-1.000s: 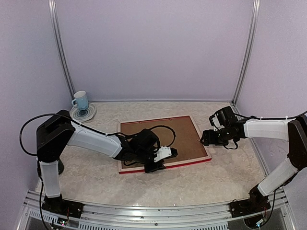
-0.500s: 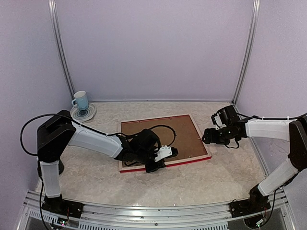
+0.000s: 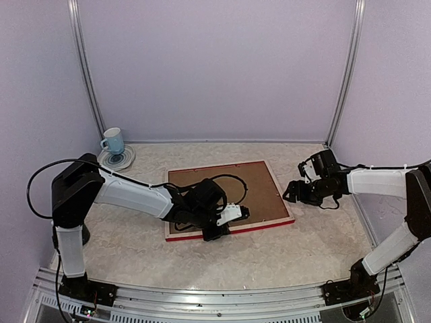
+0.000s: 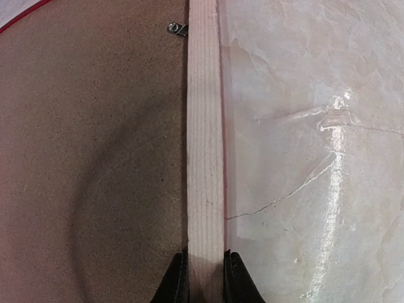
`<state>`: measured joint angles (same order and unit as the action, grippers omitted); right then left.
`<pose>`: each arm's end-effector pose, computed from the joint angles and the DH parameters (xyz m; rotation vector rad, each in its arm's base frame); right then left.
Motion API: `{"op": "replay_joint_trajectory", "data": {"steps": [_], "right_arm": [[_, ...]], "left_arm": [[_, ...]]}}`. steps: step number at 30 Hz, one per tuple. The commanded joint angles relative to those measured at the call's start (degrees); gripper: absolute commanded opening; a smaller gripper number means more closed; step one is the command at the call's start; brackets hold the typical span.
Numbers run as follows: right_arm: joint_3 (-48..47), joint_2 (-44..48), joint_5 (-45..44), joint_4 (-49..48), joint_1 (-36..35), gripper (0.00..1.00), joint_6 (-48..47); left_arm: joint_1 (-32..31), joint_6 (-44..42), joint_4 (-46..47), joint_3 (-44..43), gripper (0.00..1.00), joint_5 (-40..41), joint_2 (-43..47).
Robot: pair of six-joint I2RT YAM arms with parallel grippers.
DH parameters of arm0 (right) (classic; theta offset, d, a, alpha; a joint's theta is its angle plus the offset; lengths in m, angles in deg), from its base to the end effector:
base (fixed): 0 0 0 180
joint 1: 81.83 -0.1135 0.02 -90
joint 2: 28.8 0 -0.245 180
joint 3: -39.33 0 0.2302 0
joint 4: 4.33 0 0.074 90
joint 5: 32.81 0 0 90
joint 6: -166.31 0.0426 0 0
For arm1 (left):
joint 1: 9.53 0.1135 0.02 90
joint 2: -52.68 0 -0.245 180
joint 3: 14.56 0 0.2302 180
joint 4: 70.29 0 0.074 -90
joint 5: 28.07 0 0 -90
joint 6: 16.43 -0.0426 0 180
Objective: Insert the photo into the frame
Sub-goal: Pick up the photo frame from the center of the board.
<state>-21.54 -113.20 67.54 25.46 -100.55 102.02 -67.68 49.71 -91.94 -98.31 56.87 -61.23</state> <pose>0.2593 0.0960 0.1725 0.0795 2.5635 0.5362 0.2028 -0.3335 0.1303 1.6732 1.8660 -0.3615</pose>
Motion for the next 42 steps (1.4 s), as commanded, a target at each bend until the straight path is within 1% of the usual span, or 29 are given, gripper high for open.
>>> {"op": "replay_joint_trajectory", "data": {"steps": [1, 5, 13, 18, 20, 23, 28, 30, 36, 42], "right_arm": [[1.04, 0.42, 5.08, -2.21, 1.19, 0.81, 1.06], [1.62, -0.5, 9.23, -3.34, 1.96, 0.81, 1.66], [3.21, -1.6, 13.88, -5.45, 3.29, 0.8, 3.28], [5.37, -2.66, 22.12, -9.87, 5.53, 0.8, 6.18], [6.79, -3.45, 27.63, -13.41, 6.45, 0.79, 8.22], [8.71, -4.71, 33.35, -19.0, 7.09, 0.78, 11.39], [11.3, -5.53, 38.56, -27.08, 7.42, 0.76, 16.4], [12.96, -5.36, 40.97, -32.37, 7.78, 0.76, 19.68], [16.11, -6.13, 44.14, -43.0, 8.26, 0.74, 26.36], [21.61, -9.19, 46.61, -61.23, 8.33, 0.71, 36.66]], "left_arm": [[0.32, 1.02, -0.57, -2.96, 0.0, 3.28, 5.12], [0.32, 1.54, -0.32, -3.31, 0.0, 3.74, 6.81], [0.32, 1.96, 0.45, -3.51, 0.0, 4.27, 9.13], [0.24, 1.97, 0.72, -3.08, 0.0, 4.75, 10.17], [0.26, 2.06, 0.82, -2.99, 0.0, 4.86, 10.5], [0.24, 2.06, 0.81, -2.82, 0.0, 4.88, 10.72], [0.02, 2.06, 0.89, -2.66, 0.0, 4.92, 10.68], [-0.09, 2.05, 0.81, -2.71, 0.0, 4.88, 10.57], [-0.15, 1.97, 1.0, -2.61, 0.0, 4.81, 10.67], [-0.25, 1.88, 1.06, -2.25, 0.0, 4.88, 11.15]]}}
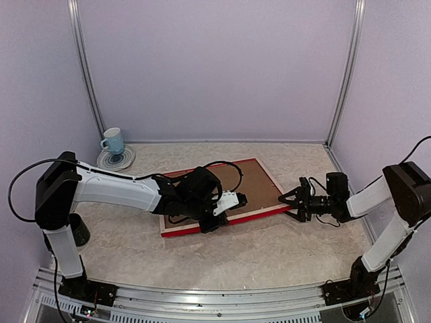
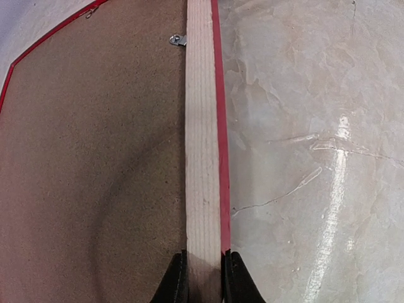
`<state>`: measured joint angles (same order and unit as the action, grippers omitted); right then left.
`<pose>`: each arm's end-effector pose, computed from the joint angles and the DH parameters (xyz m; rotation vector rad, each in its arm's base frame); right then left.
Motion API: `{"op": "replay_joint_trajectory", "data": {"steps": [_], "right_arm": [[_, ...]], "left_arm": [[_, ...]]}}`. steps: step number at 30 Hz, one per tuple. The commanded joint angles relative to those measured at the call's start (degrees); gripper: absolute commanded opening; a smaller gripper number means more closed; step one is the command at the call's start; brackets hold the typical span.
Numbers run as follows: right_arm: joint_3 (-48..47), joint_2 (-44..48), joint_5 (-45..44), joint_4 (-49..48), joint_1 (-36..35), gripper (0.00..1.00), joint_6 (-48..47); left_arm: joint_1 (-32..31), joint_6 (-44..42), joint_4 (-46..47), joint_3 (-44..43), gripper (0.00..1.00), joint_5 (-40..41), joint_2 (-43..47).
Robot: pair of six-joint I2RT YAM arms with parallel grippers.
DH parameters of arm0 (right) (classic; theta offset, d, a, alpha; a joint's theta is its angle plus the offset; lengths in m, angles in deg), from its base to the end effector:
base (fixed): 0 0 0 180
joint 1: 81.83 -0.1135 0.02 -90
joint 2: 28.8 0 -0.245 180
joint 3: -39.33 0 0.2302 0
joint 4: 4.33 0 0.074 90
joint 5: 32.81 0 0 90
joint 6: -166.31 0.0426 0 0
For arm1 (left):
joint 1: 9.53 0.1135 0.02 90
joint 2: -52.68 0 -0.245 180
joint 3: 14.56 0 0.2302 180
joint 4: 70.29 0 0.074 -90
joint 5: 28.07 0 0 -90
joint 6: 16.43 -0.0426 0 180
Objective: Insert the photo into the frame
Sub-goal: Pick up the photo frame from the center of the board, then pass from the left arm to the right
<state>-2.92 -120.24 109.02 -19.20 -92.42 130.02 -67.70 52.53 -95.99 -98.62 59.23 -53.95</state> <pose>0.2489 0.0806 0.1276 0.2943 2.3406 1.5822 0.1988 -0.3241 0.1729 1.5741 1.8680 -0.3510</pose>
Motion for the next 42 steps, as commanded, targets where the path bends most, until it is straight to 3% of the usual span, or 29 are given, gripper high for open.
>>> {"op": "replay_joint_trajectory", "data": {"steps": [1, 8, 17, 29, 42], "right_arm": [[3.63, -2.95, 5.58, -19.46, 0.17, 0.7, 10.32], [8.03, -9.01, 6.85, -40.3, 0.22, 0.63, 21.51], [10.16, -15.67, 4.74, -54.8, 0.23, 0.49, 28.02], [10.23, -15.68, 0.29, -49.69, 0.22, 0.46, 25.15], [10.52, -9.82, -5.48, -40.34, 0.22, 0.27, 24.44]], "left_arm": [[-0.27, -1.01, 5.26, -1.86, 0.0, 2.52, 3.99], [-0.34, -1.02, 5.58, -1.47, 0.0, 2.51, 4.15], [-0.41, -1.11, 5.84, -1.02, 0.0, 4.03, 4.41], [-0.49, -1.18, 5.93, -0.83, 0.0, 3.84, 4.76], [-0.89, -1.29, 6.43, -0.45, 0.0, 4.09, 4.93]]}}
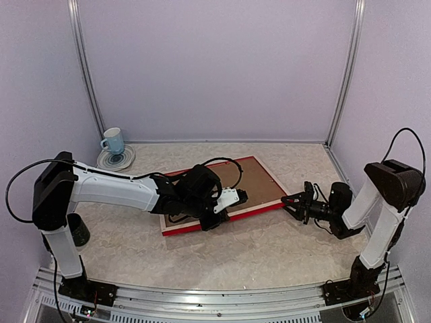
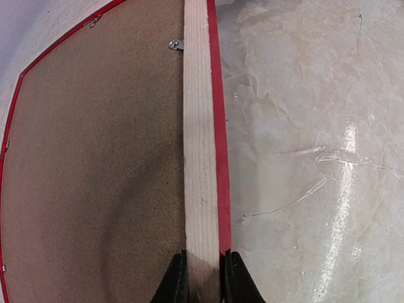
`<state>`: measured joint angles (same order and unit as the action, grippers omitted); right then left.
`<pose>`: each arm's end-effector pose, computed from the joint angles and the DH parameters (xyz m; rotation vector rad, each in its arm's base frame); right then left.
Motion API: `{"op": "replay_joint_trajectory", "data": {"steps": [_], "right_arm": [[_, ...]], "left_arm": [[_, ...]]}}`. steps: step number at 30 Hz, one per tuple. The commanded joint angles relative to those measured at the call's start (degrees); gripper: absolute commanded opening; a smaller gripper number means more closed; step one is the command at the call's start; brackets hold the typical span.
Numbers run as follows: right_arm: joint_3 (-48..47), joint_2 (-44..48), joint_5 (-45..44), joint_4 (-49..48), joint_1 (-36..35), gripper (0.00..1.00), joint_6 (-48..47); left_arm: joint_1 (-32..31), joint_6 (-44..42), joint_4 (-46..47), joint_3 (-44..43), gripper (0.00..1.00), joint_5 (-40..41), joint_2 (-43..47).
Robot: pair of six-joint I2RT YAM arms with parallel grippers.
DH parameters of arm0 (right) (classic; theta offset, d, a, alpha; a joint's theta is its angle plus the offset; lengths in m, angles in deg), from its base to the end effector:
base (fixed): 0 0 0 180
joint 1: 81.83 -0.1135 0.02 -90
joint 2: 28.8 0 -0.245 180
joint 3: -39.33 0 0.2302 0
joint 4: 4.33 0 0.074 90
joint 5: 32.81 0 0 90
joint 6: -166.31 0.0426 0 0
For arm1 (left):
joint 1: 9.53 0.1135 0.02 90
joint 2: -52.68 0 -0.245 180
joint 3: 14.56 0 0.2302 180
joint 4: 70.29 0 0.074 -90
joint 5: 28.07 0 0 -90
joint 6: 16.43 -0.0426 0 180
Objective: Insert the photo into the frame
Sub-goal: Pass from the left arm to the right, then turn over the photo frame.
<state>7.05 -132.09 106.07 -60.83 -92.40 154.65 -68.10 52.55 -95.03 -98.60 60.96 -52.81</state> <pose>0.2399 0.0774 0.1087 0.5434 2.1008 1.7738 0.1977 -0.3250 0.1813 1.5439 1.8406 -0.3302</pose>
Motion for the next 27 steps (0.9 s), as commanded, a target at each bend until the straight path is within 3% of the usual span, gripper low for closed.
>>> {"op": "replay_joint_trajectory", "data": {"steps": [1, 4, 7, 12, 18, 20, 27], "right_arm": [[0.68, 1.91, -2.52, 1.24, 0.2, 0.26, 0.48], [1.35, 0.57, -1.95, -1.96, 0.2, 0.23, 3.53], [2.22, -1.78, -1.32, -7.31, 0.2, 0.21, 7.39], [2.93, -3.75, -1.31, -10.27, 0.01, 0.2, 9.5], [3.21, -2.48, -1.6, -8.58, -0.41, 0.2, 9.87], [3.04, -1.8, -1.61, -7.42, -0.57, 0.2, 10.06], [2.1, 1.88, -1.67, -2.02, -1.4, 0.2, 10.16]], "left_arm": [[-0.54, -1.33, 5.6, -0.34, 0.0, 2.56, 3.88], [-0.75, -1.46, 5.91, 0.07, 0.01, 2.81, 4.04], [-1.14, -1.69, 6.56, 0.77, 0.15, 3.48, 4.39], [-1.44, -2.33, 6.89, 1.26, 0.51, 3.91, 4.71], [-2.15, -2.98, 7.84, 2.11, 0.75, 5.5, 5.1], [-2.88, -3.79, 8.28, 2.4, 0.8, 7.34, 5.12], [-6.73, -7.97, 11.14, 4.69, 0.82, 18.6, 4.04]]}}
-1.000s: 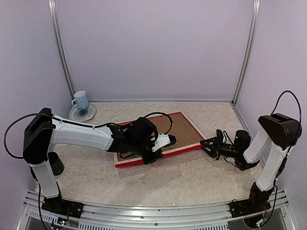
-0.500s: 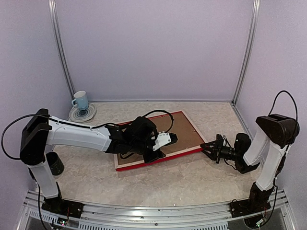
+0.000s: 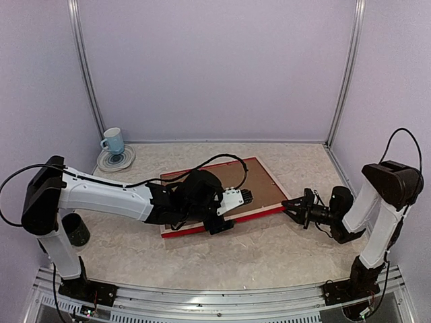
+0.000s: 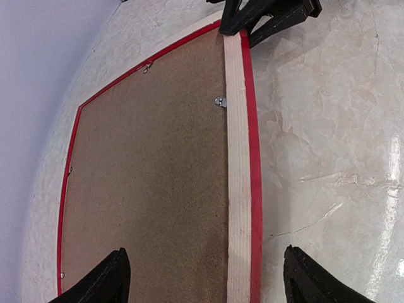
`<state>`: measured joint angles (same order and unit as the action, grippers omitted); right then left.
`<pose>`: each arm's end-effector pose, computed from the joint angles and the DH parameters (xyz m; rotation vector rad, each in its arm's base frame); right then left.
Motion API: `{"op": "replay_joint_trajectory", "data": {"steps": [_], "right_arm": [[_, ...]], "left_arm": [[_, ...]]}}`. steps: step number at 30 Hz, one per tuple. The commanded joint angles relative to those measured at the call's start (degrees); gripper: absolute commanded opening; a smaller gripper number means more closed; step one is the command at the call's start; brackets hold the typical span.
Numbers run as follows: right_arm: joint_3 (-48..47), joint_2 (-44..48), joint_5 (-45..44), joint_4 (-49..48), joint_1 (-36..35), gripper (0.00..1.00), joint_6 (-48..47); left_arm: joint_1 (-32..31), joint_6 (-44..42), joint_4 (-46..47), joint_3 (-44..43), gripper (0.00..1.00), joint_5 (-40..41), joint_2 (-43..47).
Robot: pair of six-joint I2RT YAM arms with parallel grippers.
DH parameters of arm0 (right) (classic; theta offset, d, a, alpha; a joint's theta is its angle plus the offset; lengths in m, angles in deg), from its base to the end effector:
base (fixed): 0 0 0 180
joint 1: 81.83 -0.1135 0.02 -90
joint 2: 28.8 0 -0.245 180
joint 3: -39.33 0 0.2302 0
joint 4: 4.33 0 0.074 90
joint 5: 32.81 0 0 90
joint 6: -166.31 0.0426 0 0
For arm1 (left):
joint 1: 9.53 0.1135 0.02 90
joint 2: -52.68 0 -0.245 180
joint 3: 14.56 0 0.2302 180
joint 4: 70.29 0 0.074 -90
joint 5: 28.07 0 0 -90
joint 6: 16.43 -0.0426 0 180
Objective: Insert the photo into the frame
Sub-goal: Turn over the photo frame.
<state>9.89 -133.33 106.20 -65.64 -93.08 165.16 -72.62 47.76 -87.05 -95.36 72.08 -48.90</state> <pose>0.2288 0.0783 0.1039 0.7320 2.1108 1.8807 0.1770 -0.3322 0.2012 1.4831 1.6504 -0.1626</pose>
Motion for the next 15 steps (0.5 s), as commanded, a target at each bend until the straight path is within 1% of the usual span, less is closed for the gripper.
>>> {"op": "replay_joint_trajectory", "data": {"steps": [1, 10, 15], "right_arm": [[-0.89, 3.8, -1.88, 3.73, -0.71, 0.2, -0.47], [-2.53, 10.6, -2.61, 13.24, -1.45, 0.21, -0.88], [-3.75, 14.0, -3.02, 19.35, -1.6, 0.21, -2.34]], "left_arm": [[-2.83, -3.73, 3.3, 1.6, 0.82, 8.72, -0.12], [-6.65, -8.27, 3.79, 1.23, 0.79, 18.01, -3.86], [-7.38, -9.66, 4.03, 1.35, 0.76, 19.93, -5.65]]}}
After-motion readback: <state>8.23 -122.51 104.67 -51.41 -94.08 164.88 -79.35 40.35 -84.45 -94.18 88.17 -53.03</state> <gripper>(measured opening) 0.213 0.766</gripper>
